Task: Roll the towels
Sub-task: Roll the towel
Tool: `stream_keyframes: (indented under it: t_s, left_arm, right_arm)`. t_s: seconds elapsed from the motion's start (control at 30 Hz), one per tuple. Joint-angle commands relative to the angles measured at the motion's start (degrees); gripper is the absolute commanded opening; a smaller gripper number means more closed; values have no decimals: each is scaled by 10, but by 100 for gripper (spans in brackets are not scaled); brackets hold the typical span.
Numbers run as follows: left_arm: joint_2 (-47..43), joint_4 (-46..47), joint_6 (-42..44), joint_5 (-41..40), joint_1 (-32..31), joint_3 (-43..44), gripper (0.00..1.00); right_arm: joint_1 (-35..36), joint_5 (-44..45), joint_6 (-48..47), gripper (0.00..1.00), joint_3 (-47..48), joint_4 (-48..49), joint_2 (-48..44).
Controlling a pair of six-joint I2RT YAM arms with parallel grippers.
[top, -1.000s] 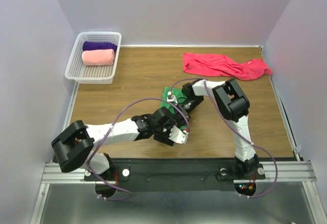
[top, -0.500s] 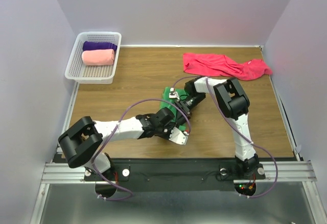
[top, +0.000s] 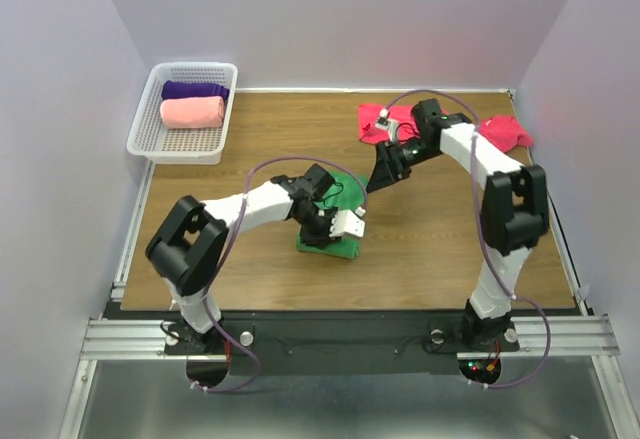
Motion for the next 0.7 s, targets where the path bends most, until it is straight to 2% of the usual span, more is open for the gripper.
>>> stream_keyframes:
  t_s: [0.0, 0.13, 0.17, 0.23, 0.27, 0.37, 0.43, 0.47, 0.5, 0.53, 0.67]
  left_arm:
    - [74, -124, 18, 71, 38, 82, 33]
    - [185, -224, 61, 113, 78, 191, 35]
    - [201, -236, 61, 118, 84, 206, 35]
    - [227, -264, 76, 129, 95, 242, 37]
    - [251, -271, 80, 136, 105, 253, 39]
    - [300, -312, 89, 144, 115, 302, 41]
    - [323, -329, 94, 144, 120, 323, 41]
    - [348, -351, 101, 142, 120, 346, 41]
    - [348, -351, 101, 141, 121, 346, 41]
    - [361, -359, 103, 141, 122, 359, 41]
    - [388, -364, 94, 141, 128, 381, 41]
  right_arm:
    - [6, 86, 16, 80, -43, 92, -117]
    - [7, 185, -39, 82, -109, 91, -223]
    - [7, 197, -53, 82, -125, 91, -223]
    - [6, 220, -80, 87, -168, 91, -287]
    - [7, 221, -88, 95, -178, 87, -326]
    - [21, 239, -116, 100, -199, 87, -373]
    - [72, 263, -127, 100, -215, 90, -392]
    - [127, 324, -127, 100, -231, 107, -396]
    - [158, 324, -127, 100, -241, 108, -396]
    - [192, 379, -131, 100, -253, 119, -400]
    - [280, 468, -146, 100, -269, 164, -357]
